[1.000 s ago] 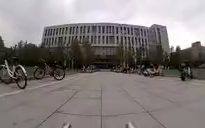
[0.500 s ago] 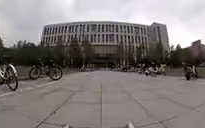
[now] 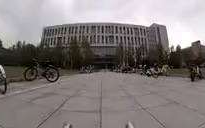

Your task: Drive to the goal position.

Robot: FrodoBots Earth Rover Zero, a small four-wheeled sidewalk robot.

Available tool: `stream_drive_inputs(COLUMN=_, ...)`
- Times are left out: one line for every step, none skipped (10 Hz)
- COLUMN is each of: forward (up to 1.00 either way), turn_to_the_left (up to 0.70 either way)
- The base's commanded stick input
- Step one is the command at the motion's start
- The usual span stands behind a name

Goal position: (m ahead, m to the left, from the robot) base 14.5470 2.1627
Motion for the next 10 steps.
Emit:
stream_drive_inputs(forward=0.7, turn_to_the_left=0.0)
stream_drive_inputs(forward=0.7, turn_to_the_left=0.0)
stream_drive_inputs(forward=0.7, turn_to_the_left=0.0)
stream_drive_inputs(forward=0.7, turn_to_the_left=0.0)
stream_drive_inputs(forward=0.7, turn_to_the_left=0.0)
stream_drive_inputs(forward=0.7, turn_to_the_left=0.0)
stream_drive_inputs(forward=0.7, turn_to_the_left=0.0)
stream_drive_inputs(forward=0.7, turn_to_the_left=0.0)
stream_drive_inputs(forward=0.7, turn_to_the_left=0.0)
stream_drive_inputs(forward=0.7, turn_to_the_left=0.0)
